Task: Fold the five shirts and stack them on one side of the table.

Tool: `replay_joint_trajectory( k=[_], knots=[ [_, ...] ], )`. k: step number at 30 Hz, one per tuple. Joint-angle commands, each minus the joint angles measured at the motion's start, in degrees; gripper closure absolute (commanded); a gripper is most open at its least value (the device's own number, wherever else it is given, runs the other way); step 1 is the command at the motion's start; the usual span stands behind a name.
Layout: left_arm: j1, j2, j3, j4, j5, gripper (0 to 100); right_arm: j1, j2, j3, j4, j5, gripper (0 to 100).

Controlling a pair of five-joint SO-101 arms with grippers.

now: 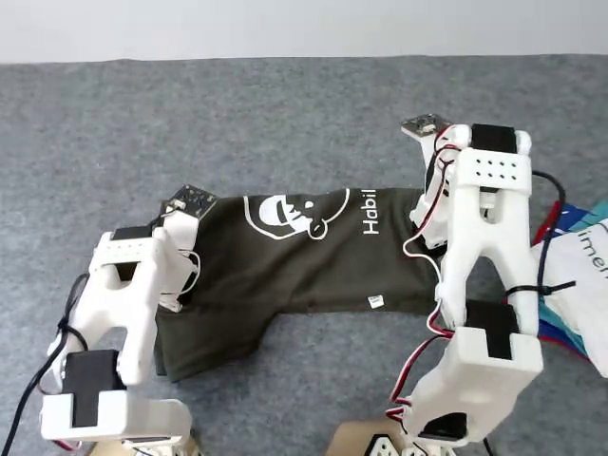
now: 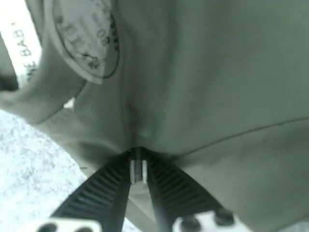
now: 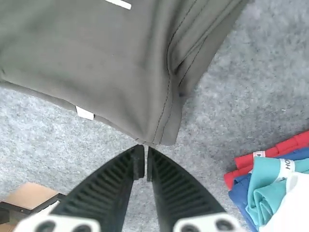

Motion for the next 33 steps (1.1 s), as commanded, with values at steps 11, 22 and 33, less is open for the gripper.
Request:
replay_joint_trajectory(
  k=[11, 22, 33],
  knots=[
    [-6.59, 1.67, -2.15, 3.60, 0.09, 100, 2.07, -6.90, -0.35, 0.92, -0.26, 98.8],
    [4.22, -18.81, -16.92, 20.13, 6.07, 100, 1.63, -6.99, -0.35, 0.92, -0.70, 98.8],
    [-1.14, -26.90, -17.36, 23.38, 12.48, 100, -1.63, -1.27, 2.99, -12.18, -6.95, 98.8]
  ],
)
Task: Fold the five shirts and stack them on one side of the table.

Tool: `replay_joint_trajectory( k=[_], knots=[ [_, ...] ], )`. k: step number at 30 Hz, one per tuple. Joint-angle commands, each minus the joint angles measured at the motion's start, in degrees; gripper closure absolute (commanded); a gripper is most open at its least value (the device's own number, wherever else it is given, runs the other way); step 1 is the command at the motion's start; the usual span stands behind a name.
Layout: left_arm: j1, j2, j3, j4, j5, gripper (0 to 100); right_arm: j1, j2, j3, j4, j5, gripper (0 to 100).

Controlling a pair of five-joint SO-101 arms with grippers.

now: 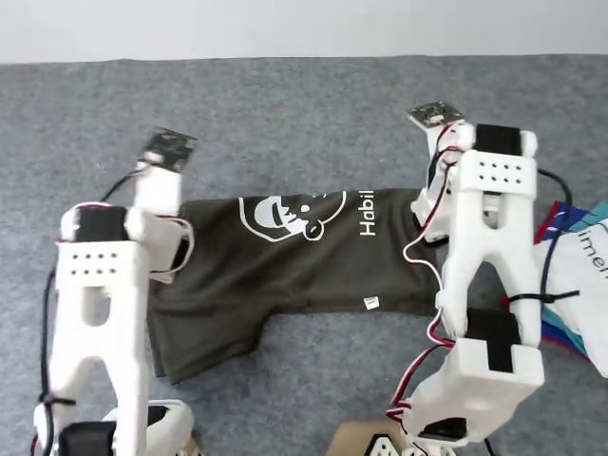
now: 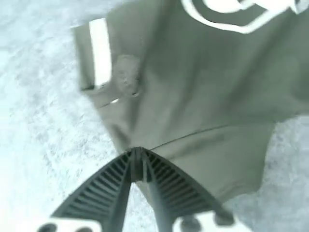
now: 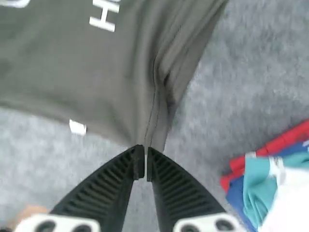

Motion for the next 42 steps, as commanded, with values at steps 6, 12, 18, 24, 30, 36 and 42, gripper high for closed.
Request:
replay_joint_trajectory(
  k=[6, 12, 18, 24, 30, 36, 42],
  knots=[
    [-3.34, -5.89, -3.74, 4.31, 1.67, 100, -2.33, 10.07, 0.35, -15.25, -2.90, 98.8],
    [-3.43, -5.80, -4.70, 5.54, 1.41, 100, -2.07, 12.70, 0.35, -23.08, -2.55, 98.7],
    [-3.43, -5.80, -4.70, 5.54, 1.41, 100, -1.98, 16.57, 0.35, -28.79, 1.49, 98.7],
    [-3.43, -5.80, -4.62, 5.54, 1.41, 100, 0.48, 19.03, 0.18, -33.98, 4.31, 98.7],
    [-3.43, -5.80, -4.53, 5.54, 1.41, 100, 1.89, 19.12, -5.80, -30.46, 4.75, 98.7],
    [-3.43, -5.80, -4.53, 5.54, 1.41, 100, 1.45, 19.03, -13.01, -15.87, 4.75, 98.8],
    [-3.43, -5.80, -4.53, 5.54, 1.41, 100, 1.27, 18.95, -19.96, -1.36, 4.31, 98.8]
  ],
)
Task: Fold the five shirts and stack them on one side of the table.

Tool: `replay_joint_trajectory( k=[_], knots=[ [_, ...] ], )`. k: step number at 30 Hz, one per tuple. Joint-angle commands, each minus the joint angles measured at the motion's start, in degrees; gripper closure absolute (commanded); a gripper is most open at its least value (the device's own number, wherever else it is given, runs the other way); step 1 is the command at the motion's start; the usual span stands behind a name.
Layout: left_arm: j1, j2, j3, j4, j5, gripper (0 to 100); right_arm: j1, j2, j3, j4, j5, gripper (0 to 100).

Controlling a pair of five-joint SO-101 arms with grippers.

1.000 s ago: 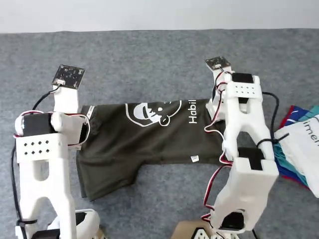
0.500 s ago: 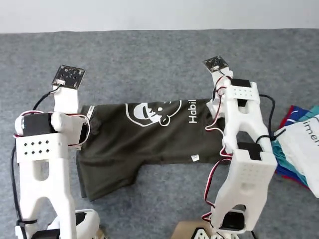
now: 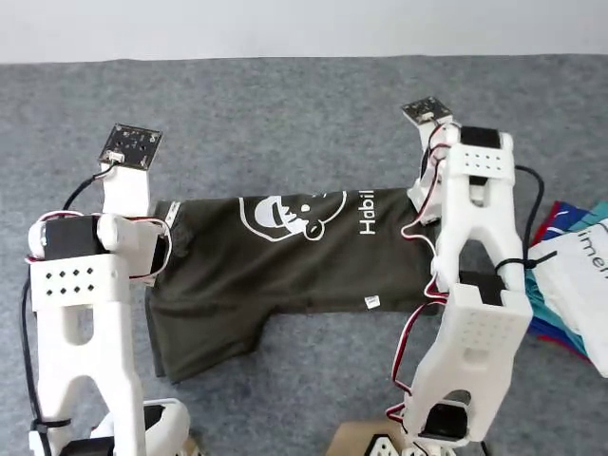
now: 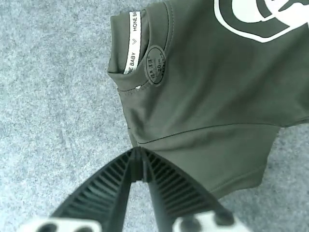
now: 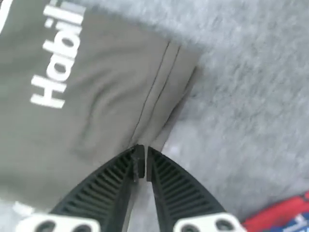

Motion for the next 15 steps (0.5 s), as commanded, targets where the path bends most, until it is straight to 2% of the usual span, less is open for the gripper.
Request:
replay_joint_trajectory(
  k=[1, 7, 15],
  knots=[
    [-0.35, -1.76, -1.89, 0.53, 0.18, 100, -0.04, -1.10, -6.24, 8.13, 0.09, 98.8],
    [-0.35, -1.76, -1.89, 0.62, 0.18, 100, -0.22, -0.66, -7.91, 16.04, -2.37, 98.8],
    [-0.35, -1.76, -2.07, 0.62, 0.18, 100, -0.04, 1.19, 0.09, 15.08, -1.93, 98.8]
  ],
)
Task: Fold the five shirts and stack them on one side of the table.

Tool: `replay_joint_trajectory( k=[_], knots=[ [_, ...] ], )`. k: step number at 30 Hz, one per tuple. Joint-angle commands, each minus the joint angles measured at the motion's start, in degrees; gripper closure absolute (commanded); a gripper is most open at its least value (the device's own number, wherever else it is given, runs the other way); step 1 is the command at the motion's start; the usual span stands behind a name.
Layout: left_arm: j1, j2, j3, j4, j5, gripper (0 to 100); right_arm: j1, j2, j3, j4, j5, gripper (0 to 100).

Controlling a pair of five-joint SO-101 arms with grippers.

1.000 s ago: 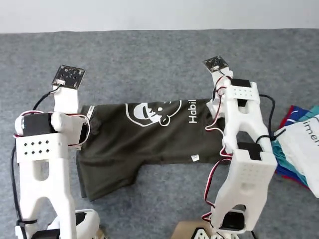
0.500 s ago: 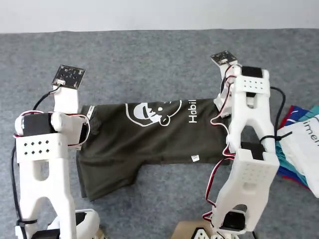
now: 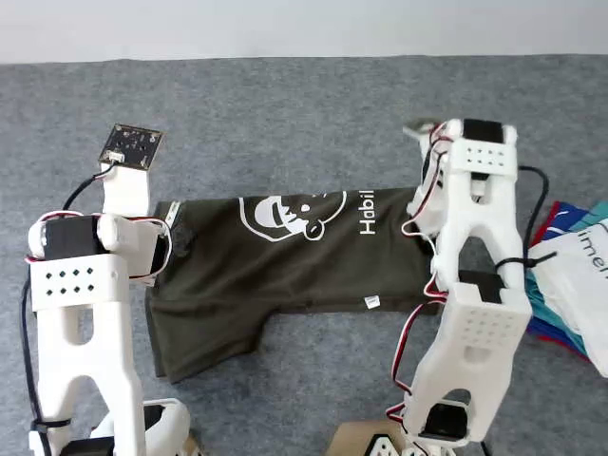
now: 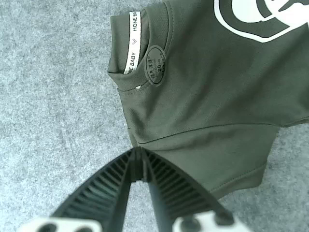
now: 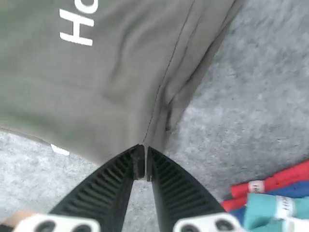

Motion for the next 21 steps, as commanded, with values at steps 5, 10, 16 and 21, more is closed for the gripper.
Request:
replay_joint_trajectory(
  k=[5, 10, 16, 21],
  knots=[
    [-0.35, -1.76, -2.07, 0.62, 0.18, 100, 0.22, 0.22, 4.13, 1.45, -0.26, 98.8],
    [-0.35, -1.76, -2.07, 0.62, 0.18, 100, 0.57, 0.13, 5.71, 2.24, -0.18, 98.8],
    [-0.35, -1.76, -2.07, 0.62, 0.09, 100, 1.36, 0.75, 10.37, 1.71, 2.37, 98.8],
    [-0.35, -1.76, -2.07, 0.62, 0.09, 100, 1.36, 0.57, 11.87, 2.07, 2.73, 98.8]
  ],
)
